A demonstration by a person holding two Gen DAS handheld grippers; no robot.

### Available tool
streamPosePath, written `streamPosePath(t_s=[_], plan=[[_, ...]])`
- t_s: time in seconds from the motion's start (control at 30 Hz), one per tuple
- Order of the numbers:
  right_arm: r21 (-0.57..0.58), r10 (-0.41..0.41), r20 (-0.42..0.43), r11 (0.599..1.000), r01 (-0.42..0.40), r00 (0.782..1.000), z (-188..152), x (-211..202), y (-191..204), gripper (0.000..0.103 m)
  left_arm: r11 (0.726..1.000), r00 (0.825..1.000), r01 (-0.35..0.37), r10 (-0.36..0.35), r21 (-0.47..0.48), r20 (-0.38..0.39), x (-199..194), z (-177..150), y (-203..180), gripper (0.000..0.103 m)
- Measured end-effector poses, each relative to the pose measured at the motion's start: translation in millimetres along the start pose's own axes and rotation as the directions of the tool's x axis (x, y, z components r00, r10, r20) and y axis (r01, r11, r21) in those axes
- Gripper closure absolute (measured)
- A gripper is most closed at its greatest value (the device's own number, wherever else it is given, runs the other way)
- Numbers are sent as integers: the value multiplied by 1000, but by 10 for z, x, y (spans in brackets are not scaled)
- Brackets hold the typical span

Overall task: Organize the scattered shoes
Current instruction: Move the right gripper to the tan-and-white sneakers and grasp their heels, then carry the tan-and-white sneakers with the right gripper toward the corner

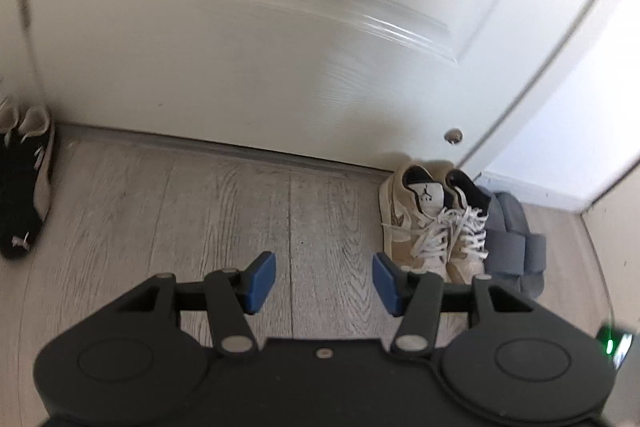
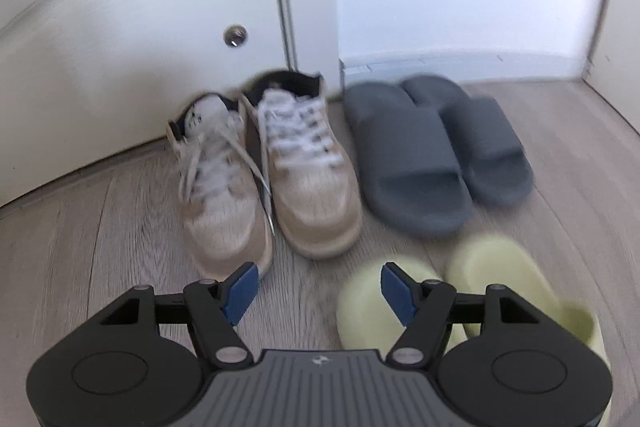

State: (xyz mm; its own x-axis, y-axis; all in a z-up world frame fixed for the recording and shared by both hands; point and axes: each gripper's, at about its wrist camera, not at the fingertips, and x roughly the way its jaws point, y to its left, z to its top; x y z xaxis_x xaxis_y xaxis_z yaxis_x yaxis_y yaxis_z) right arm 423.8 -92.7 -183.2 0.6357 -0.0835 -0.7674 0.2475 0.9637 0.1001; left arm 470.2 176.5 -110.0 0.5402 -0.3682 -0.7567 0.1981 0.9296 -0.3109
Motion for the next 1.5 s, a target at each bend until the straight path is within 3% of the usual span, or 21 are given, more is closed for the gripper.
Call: streamPosePath(t_s=[0.27,0.47,0.6,0.97,1.1,1.3,1.5], plan=[[8,90,91,996,-91,992,873,859,262,34,996,996,-84,84,-30,15,136,-172,154,49],[-142,82,60,987,-73,995,1372,1413,407,34,984,991,-135,137,-120,11,228,-275,399,49],[-224,85,-42,970,-92,996,1565,1686,512,34,977,988,-156,158,-149,0,228,-306,482,49],[-279,46,-181,955,-96,982,1731,2001,609,26,973,987,-158,157,-167,-20,280,-320,495,49],[-300,-3,-255,951,-76,967,1801,2173,688,25,977,989,-150,147,-151,-33,336,-325,443,49],[-260,-15,-215,965,-42,977,1716,2315,668,31,979,989,-148,145,-143,-36,336,-331,408,49],[-240,23,-129,969,-54,991,1597,2140,588,47,978,989,-149,144,-145,-43,326,-343,409,49]])
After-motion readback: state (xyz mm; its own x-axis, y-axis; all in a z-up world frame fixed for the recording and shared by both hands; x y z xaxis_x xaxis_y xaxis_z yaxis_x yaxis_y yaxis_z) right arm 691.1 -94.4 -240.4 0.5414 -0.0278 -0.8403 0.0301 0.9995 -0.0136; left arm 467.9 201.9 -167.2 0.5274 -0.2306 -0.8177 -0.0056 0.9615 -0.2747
